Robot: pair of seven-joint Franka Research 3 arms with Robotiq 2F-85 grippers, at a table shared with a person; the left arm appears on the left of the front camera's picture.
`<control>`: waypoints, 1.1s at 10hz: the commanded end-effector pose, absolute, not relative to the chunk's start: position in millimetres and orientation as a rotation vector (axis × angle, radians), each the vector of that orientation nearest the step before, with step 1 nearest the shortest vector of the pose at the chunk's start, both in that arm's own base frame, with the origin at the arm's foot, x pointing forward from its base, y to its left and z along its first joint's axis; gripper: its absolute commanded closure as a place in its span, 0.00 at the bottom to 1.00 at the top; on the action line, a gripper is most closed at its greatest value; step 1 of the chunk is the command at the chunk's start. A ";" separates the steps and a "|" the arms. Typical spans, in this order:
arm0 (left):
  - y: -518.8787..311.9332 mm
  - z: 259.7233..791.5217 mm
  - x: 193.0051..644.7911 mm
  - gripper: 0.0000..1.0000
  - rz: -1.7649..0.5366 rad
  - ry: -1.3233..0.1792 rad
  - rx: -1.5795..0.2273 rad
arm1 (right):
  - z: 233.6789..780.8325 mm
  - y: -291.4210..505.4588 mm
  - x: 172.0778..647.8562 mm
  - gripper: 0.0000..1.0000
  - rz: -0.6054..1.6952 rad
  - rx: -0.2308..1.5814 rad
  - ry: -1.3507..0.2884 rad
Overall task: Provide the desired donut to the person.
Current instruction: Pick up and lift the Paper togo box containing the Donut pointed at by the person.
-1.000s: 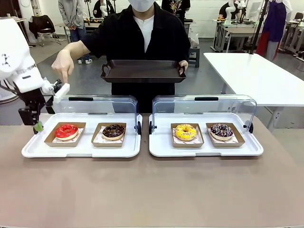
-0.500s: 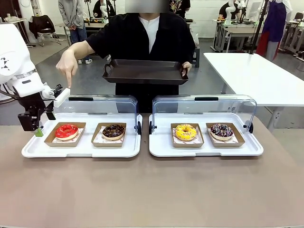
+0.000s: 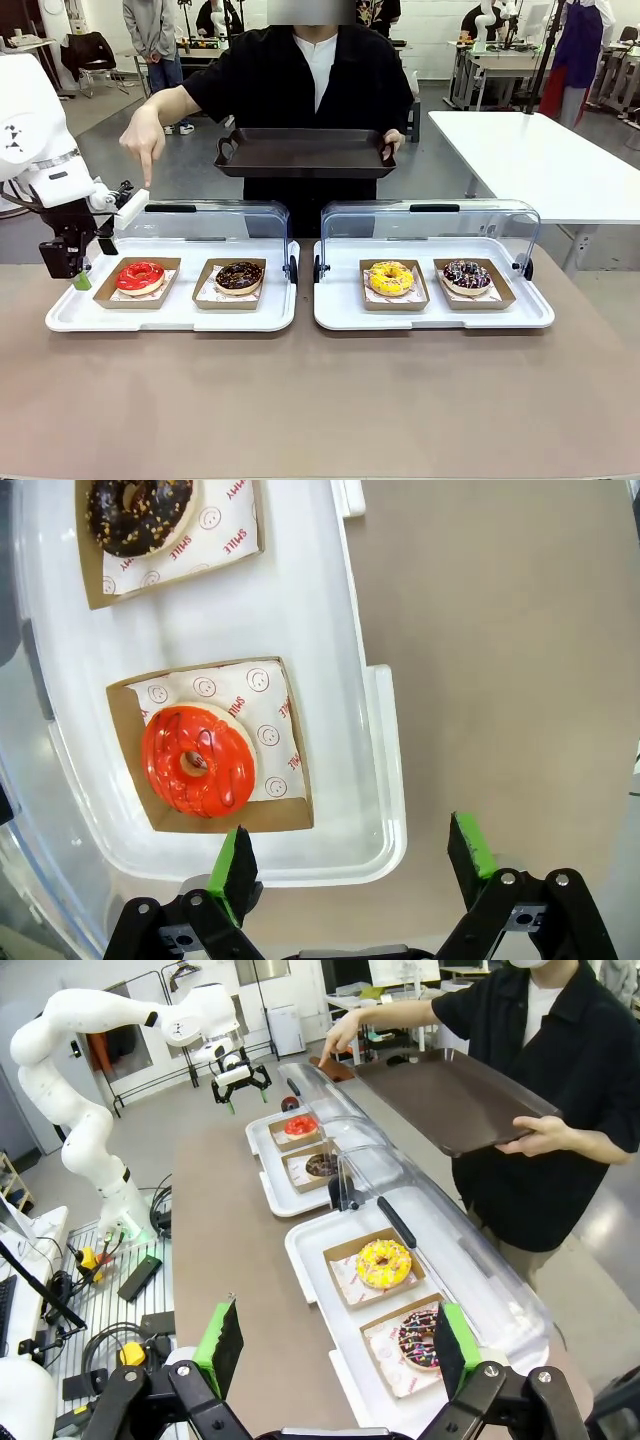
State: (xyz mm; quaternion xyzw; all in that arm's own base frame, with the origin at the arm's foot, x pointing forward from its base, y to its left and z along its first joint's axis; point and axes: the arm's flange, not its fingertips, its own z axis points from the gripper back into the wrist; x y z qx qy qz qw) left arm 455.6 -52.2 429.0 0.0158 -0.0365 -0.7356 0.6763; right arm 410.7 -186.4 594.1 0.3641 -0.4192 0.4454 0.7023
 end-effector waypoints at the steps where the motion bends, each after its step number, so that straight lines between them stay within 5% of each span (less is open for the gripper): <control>1: -50.1 402.8 443.5 0.00 -1.672 -0.088 0.119 | 594.2 -186.3 410.2 0.00 0.992 0.813 -0.943; 11: -32.0 357.5 468.6 0.00 -1.631 -0.075 0.129 | 594.2 -186.3 410.2 0.00 0.992 0.813 -0.943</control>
